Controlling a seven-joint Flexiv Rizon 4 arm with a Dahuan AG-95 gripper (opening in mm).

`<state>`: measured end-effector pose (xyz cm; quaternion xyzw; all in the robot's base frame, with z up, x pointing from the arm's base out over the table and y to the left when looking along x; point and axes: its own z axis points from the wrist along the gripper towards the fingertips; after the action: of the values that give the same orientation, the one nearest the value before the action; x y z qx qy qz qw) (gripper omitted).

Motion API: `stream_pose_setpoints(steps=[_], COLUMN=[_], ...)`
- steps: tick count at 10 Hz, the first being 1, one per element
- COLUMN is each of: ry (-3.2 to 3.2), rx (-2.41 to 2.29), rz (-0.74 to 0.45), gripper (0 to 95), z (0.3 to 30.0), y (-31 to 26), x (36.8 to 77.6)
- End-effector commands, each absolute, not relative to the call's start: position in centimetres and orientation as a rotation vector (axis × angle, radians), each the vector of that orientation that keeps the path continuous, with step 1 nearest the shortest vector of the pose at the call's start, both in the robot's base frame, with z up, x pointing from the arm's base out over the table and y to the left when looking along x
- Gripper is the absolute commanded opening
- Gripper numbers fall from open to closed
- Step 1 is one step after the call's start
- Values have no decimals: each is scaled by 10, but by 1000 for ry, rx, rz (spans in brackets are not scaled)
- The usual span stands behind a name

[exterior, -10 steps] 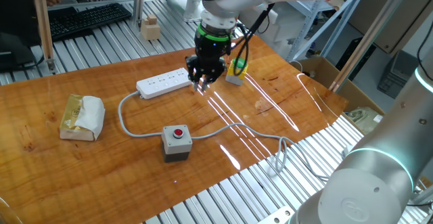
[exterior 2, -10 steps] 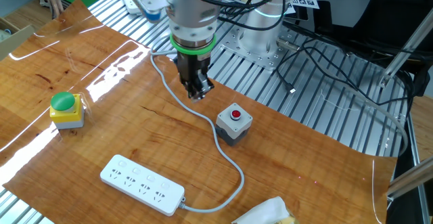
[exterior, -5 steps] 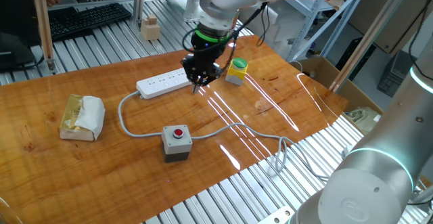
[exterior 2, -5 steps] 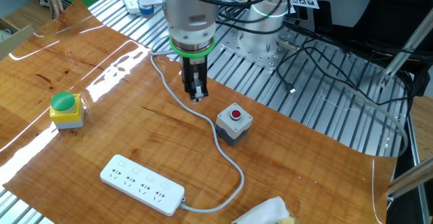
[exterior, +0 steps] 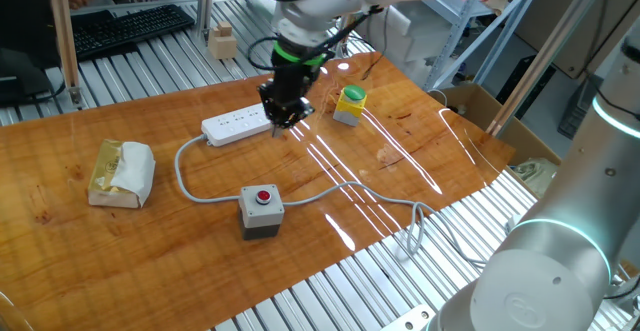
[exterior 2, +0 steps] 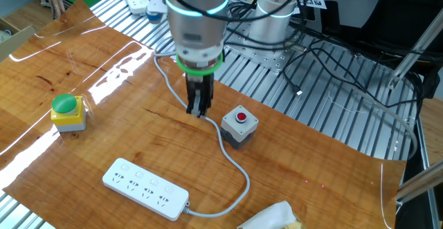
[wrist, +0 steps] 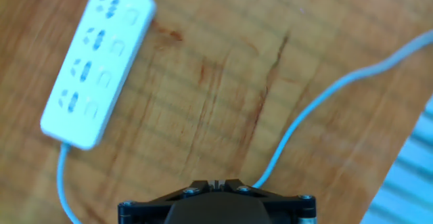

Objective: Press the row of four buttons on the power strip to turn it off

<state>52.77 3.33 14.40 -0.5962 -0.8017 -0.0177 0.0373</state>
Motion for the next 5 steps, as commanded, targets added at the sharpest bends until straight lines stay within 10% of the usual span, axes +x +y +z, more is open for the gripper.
stream_pose_setpoints(steps=[1, 5], ry=[-2323, -2222], rx=[-1994, -2089], rz=[-53, -60], gripper=[0, 0], z=[140, 126], y=[43, 48], x=[546, 583])
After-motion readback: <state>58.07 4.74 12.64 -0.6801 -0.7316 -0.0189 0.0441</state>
